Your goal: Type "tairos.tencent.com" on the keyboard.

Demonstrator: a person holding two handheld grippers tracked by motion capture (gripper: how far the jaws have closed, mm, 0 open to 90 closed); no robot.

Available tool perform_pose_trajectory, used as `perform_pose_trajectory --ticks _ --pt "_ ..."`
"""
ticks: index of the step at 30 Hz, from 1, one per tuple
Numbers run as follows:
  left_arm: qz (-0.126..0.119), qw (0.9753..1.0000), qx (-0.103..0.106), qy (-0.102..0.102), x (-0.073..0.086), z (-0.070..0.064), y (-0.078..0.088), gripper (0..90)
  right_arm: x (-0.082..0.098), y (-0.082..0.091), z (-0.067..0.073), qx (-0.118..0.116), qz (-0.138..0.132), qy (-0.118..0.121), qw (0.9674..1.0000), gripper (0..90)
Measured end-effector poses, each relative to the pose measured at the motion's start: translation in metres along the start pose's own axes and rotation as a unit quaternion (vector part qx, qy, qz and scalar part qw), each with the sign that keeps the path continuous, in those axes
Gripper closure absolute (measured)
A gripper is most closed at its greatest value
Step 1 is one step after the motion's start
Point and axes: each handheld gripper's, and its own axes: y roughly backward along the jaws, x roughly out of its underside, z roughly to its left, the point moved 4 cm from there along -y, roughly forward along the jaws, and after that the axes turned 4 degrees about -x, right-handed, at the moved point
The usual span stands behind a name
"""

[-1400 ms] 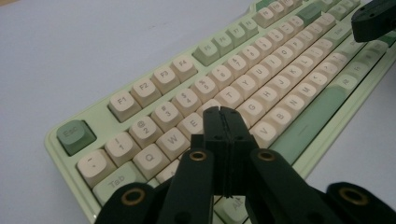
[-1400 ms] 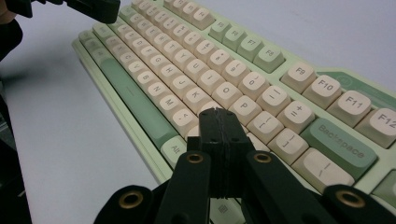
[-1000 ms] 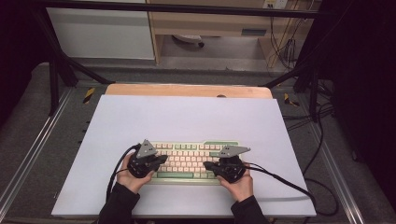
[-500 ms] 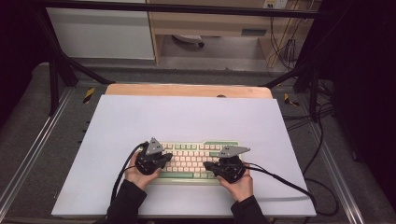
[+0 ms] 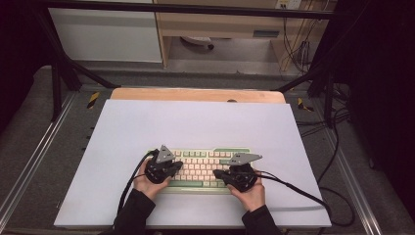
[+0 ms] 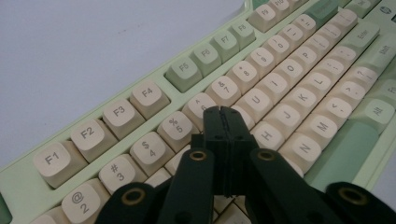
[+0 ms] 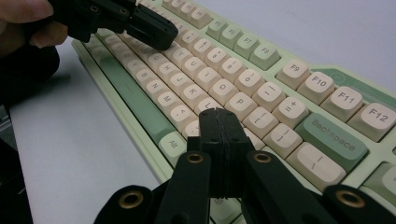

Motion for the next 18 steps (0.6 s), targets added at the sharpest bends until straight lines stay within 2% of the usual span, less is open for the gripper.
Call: perform_pose_trajectory --ticks 5,12,18 --pt "-0.003 1.0 0.002 0.002 0.0 0.0 0.001 90.0 0.0 0.0 0.0 -0.001 0.0 0.0 1.0 90.0" --pt "-0.018 0.9998 0.006 -0.001 -0.004 0.0 0.016 89.9 -0.001 0.001 0.001 -0.001 -0.002 0.001 1.0 90.0" --pt "-0.019 0.9998 0.007 -0.002 -0.002 0.001 0.025 89.9 -0.001 0.002 0.0 0.0 -0.004 0.002 1.0 90.0"
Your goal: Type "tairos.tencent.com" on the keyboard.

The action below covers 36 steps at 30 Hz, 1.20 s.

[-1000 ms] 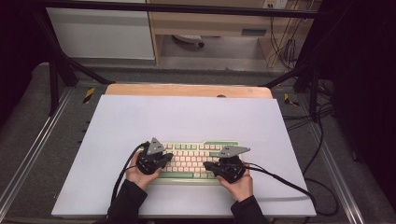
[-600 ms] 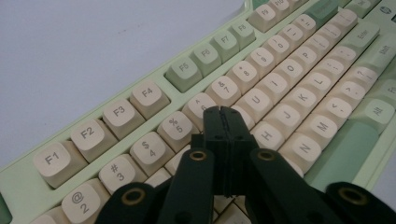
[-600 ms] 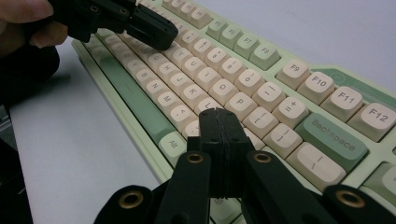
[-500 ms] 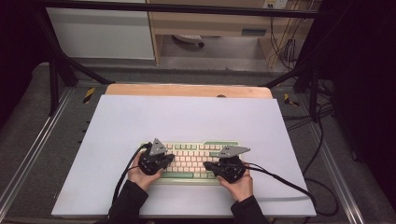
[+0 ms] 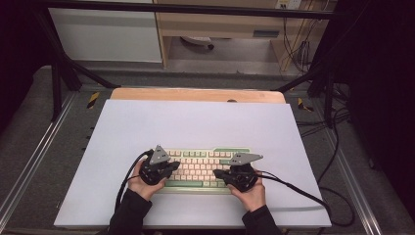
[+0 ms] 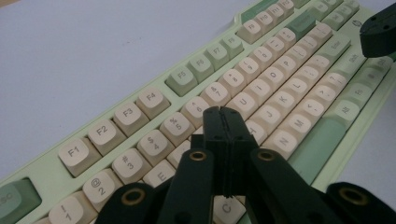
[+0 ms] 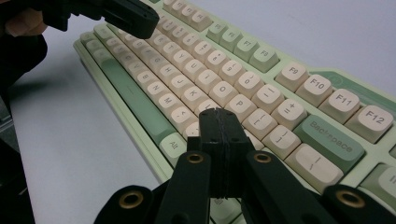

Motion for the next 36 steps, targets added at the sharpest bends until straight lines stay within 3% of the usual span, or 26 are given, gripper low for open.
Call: perform_pose_trajectory --ticks 9,24,36 --pt "-0.005 1.0 -0.004 0.003 0.012 0.006 0.018 89.9 -0.002 0.002 0.0 0.001 -0.005 -0.001 1.0 90.0" --pt "-0.004 0.9997 -0.014 0.019 0.028 0.02 0.032 89.7 -0.003 0.0 0.0 0.0 -0.005 -0.003 1.0 90.0" --pt "-0.001 0.9995 -0.018 0.026 0.04 0.027 0.04 89.8 -0.017 -0.011 0.003 -0.007 -0.007 0.005 0.9999 90.0"
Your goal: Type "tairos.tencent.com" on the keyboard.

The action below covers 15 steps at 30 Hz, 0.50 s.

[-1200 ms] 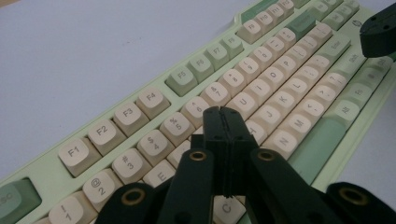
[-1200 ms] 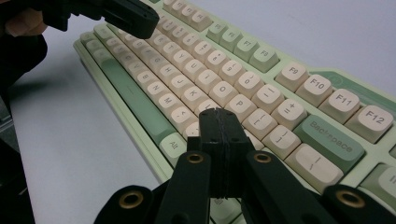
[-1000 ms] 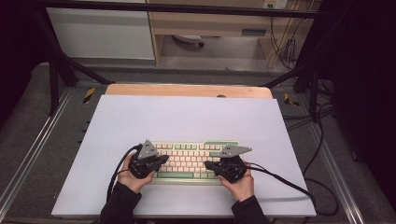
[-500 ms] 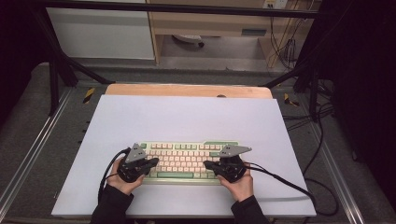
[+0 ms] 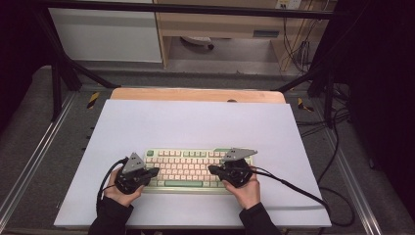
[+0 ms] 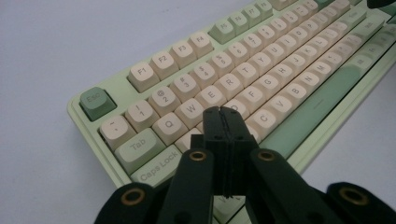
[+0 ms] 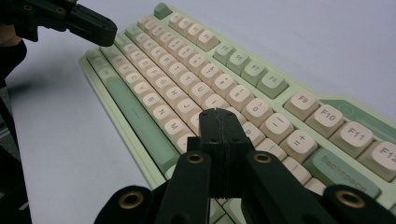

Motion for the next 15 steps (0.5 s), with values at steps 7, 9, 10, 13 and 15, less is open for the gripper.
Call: perform_pose_trajectory --ticks 7,9,10,13,15 --pt "0.001 1.0 0.001 0.001 0.003 0.002 0.0 89.8 0.009 -0.01 0.002 -0.001 0.016 0.001 0.9999 90.0" --pt "0.0 1.0 0.001 0.002 0.003 0.002 0.0 89.8 0.011 -0.012 0.003 -0.001 0.021 0.001 0.9998 90.0" --pt "0.001 1.0 0.001 0.002 0.004 0.002 -0.001 89.8 0.012 -0.014 0.002 -0.002 0.023 0.003 0.9997 90.0" --pt "0.003 1.0 0.004 0.001 0.004 0.002 -0.002 89.8 0.015 -0.017 0.003 -0.003 0.029 0.001 0.9996 90.0" --pt "0.003 1.0 0.005 0.0 0.005 0.001 -0.003 89.8 0.017 -0.019 0.003 -0.005 0.032 0.004 0.9995 90.0"
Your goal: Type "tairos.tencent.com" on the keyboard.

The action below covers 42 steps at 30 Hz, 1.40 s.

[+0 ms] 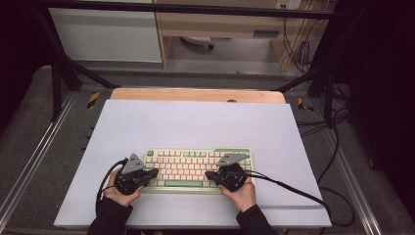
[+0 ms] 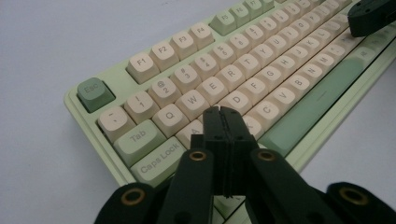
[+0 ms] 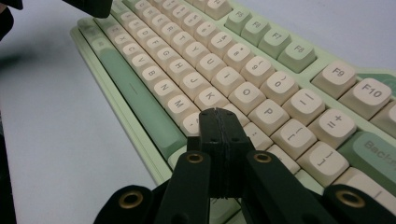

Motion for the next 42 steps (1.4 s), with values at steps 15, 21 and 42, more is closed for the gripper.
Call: perform_pose_trajectory --ticks 15,21,42 --pt "-0.005 1.0 0.001 -0.001 -0.002 -0.001 0.002 89.8 0.003 -0.002 0.001 -0.002 0.004 0.004 1.0 90.0" --pt "-0.007 1.0 0.003 -0.003 -0.004 -0.004 0.001 89.7 0.002 0.004 -0.001 0.004 0.003 0.006 1.0 90.0" --pt "0.0 0.9996 0.022 -0.019 -0.014 -0.027 -0.016 89.7 0.0 0.026 -0.012 0.015 -0.02 -0.004 0.9997 90.0"
